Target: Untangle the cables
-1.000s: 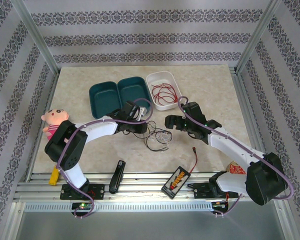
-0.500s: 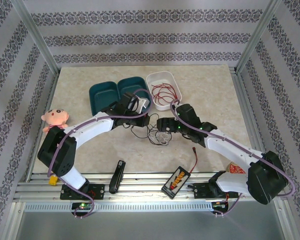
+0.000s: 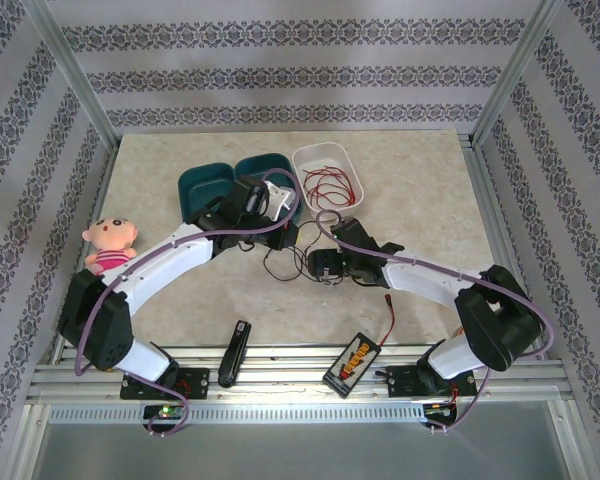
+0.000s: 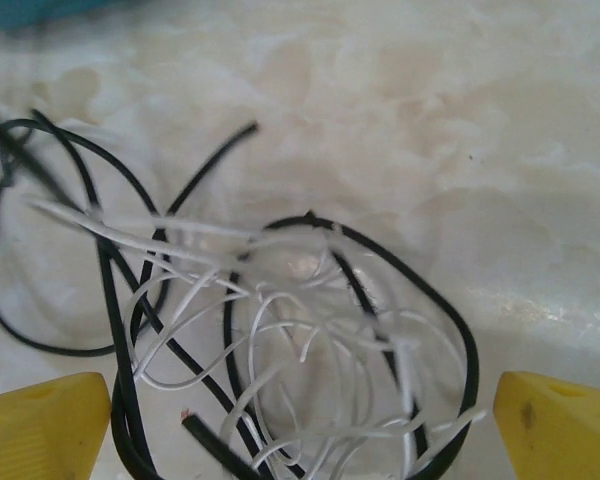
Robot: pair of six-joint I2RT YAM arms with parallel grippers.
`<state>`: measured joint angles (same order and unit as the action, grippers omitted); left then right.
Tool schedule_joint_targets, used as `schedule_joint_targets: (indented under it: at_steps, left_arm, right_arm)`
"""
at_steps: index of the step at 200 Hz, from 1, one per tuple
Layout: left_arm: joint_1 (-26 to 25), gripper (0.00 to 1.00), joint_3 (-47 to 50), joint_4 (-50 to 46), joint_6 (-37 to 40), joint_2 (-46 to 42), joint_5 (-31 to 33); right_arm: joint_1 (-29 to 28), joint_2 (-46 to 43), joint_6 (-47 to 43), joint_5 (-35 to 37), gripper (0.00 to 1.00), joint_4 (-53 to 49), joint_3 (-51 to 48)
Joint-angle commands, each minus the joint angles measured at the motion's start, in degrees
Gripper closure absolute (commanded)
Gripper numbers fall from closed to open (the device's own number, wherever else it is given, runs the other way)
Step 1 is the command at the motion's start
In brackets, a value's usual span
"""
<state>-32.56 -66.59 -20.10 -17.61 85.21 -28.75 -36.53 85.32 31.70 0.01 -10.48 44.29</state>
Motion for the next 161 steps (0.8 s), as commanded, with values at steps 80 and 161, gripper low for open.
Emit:
schedule_joint_targets:
  at_steps: [80, 161]
  left_arm:
    - [0.19, 1.0, -5.54, -7.35, 5.36, -8.68, 3.97]
    - [0.69, 1.0, -11.08, -9.54, 9.68, -14.4, 15.4]
  right_arm:
    - [2.85, 3.99, 5.71, 3.03, 0.02, -1.86, -0.67]
    - [4.45, 3.12, 6.3, 2.1, 0.05, -2.49, -1.32]
